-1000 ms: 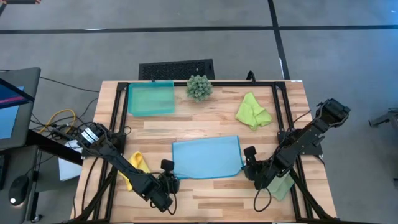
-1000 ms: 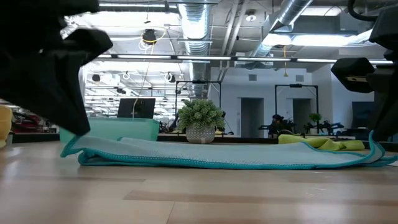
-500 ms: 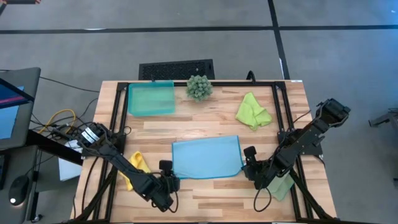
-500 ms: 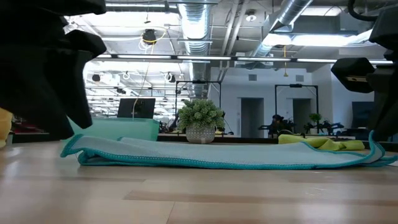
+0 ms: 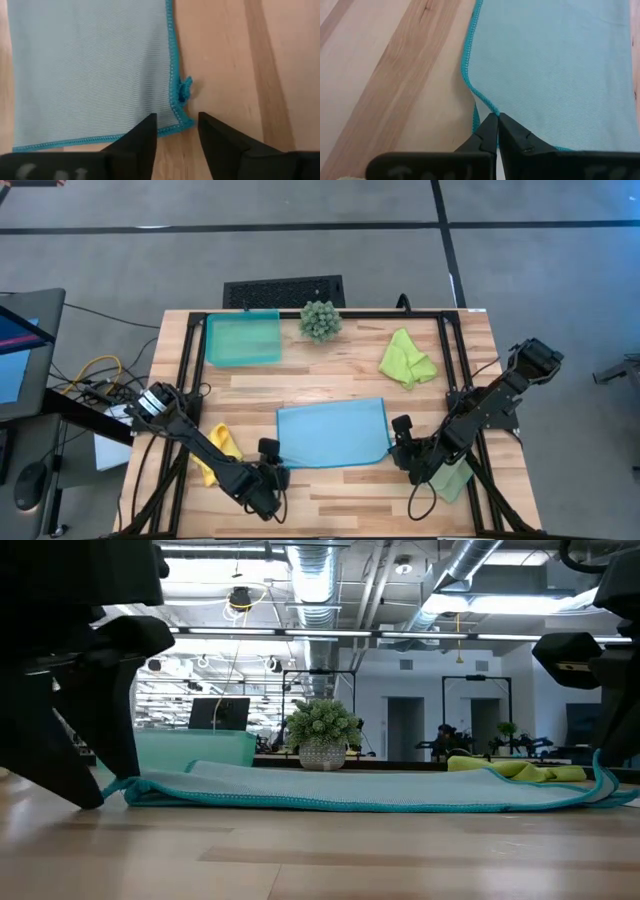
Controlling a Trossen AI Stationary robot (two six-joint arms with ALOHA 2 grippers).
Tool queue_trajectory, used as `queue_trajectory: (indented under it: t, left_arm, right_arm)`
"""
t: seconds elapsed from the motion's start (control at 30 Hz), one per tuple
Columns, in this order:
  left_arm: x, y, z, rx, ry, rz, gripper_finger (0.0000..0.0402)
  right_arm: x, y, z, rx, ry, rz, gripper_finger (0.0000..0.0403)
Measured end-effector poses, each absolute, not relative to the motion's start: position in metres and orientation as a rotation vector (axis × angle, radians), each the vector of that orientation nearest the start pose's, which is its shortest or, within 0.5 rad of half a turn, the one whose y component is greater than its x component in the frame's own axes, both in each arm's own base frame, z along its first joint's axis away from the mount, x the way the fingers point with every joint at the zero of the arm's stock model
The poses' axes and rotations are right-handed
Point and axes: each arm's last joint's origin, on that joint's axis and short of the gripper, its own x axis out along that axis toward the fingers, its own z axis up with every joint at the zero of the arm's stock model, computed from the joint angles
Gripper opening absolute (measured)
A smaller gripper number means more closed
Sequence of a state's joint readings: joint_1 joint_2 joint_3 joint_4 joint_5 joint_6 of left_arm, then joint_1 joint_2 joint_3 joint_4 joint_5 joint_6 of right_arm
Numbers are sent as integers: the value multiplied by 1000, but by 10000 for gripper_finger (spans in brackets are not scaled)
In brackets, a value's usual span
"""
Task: Fold microfiber towels
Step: Fold the blue microfiber cloth
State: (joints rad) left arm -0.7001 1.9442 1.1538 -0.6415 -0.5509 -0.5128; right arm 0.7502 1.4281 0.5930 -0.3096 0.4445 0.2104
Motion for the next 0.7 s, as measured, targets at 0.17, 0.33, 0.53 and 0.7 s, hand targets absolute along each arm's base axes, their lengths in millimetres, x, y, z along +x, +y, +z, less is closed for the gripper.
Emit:
queue_trajectory:
  t: [0.17,0.33,0.53,0.7]
  left_arm:
    - [273,-209,125,354,1131,182,70]
    - [276,-210,128,349,1131,182,9]
    - [283,-216,148,375,1122,198,2]
    - [287,-216,163,417,1073,279,1]
  right_arm:
    - [177,148,138,-453,963,169,31]
    - [177,148,138,-462,966,172,31]
    - [175,146,137,-479,989,169,31]
    - [175,146,139,-490,1005,166,31]
